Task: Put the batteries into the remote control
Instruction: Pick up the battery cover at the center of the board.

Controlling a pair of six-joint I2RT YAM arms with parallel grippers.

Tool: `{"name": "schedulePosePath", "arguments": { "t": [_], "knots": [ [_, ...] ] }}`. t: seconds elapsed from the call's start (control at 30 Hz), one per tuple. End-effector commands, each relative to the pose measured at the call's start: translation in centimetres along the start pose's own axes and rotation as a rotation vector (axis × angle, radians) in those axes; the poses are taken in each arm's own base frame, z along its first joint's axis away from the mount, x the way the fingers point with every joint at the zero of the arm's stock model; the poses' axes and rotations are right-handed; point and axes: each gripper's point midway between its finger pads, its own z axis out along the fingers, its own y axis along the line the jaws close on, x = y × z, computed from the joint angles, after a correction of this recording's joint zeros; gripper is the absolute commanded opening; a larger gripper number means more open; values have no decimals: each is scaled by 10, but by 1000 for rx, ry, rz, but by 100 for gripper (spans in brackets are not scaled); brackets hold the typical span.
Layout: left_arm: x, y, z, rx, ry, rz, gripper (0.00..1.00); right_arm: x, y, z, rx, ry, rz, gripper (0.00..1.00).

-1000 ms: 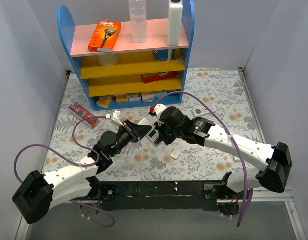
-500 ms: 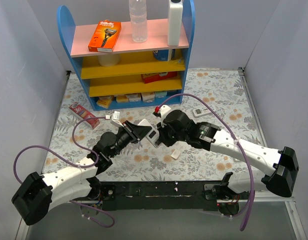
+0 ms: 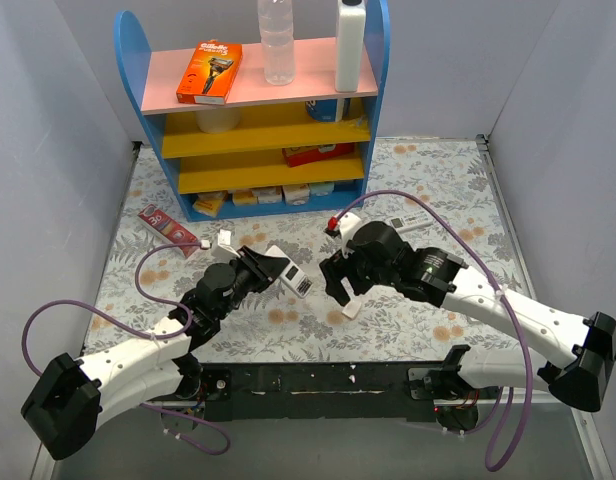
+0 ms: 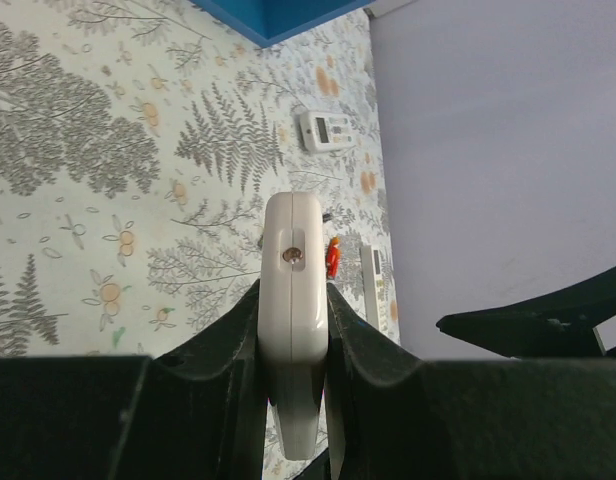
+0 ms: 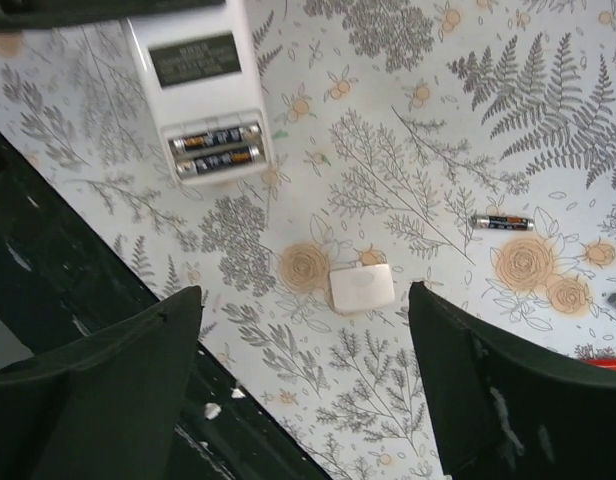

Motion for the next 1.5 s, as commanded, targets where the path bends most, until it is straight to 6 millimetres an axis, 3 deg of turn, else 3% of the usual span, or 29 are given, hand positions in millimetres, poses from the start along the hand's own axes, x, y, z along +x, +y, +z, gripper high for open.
{"name": "schedulePosePath", "arguments": {
  "t": [0.0, 0.23, 0.6, 0.8, 1.03, 1.47],
  "knots": [
    [-7, 17, -4, -60, -40, -32, 0, 39, -14, 7, 26, 92, -71, 94],
    [-18, 23, -10, -89, -74, -47, 0, 94, -19, 38, 0, 269, -147, 95],
    [-23, 19, -16, -68, -90, -56, 0, 134, -29, 66, -5, 456, -171, 92],
    [-23, 16, -15, -51, -84, -53, 0, 147, -32, 75, -15, 493, -147, 86],
    [-22, 15, -15, -44, -77, -58, 0, 149, -43, 87, -5, 525, -172, 81],
    [-24, 14, -15, -39, -79, -59, 0, 162, -45, 91, -5, 599, -183, 72]
  ]
}}
